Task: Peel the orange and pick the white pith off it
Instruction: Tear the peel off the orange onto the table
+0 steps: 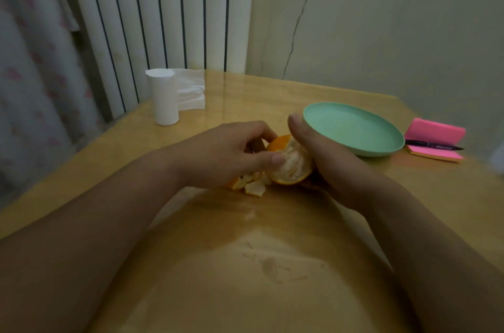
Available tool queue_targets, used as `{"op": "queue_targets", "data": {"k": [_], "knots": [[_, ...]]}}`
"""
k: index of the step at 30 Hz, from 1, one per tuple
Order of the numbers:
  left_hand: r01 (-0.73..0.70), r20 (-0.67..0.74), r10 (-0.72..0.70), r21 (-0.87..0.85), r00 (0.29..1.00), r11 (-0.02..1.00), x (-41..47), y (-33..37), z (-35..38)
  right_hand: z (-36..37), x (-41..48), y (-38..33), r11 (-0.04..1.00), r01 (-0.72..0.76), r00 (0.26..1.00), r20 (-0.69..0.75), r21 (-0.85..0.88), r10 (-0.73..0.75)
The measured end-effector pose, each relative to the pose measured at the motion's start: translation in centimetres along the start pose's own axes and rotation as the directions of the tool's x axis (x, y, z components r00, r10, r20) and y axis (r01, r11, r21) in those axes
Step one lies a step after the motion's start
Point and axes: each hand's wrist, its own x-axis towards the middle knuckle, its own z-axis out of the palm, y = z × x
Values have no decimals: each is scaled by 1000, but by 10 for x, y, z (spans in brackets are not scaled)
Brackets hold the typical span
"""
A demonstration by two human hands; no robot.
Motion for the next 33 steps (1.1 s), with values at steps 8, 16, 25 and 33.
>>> {"op": "queue_targets", "data": {"k": [8,16,25,33], "knots": [[-28,-81,16,-144,997,989,0,-2,-4,-1,-2,1,988,144,988,61,-54,-141],[-72,-80,73,23,994,997,-1,-4,-2,-5,-1,6,924,272,961,20,-269,-277],[-90,-184,172,386,968,918,6,2,13,-2,-3,9,913,261,959,-25,-312,-283],[-76,-259,112,147,959,986,7,-1,17,2,-4,8,946,243,962,-70,-216,-264]]}}
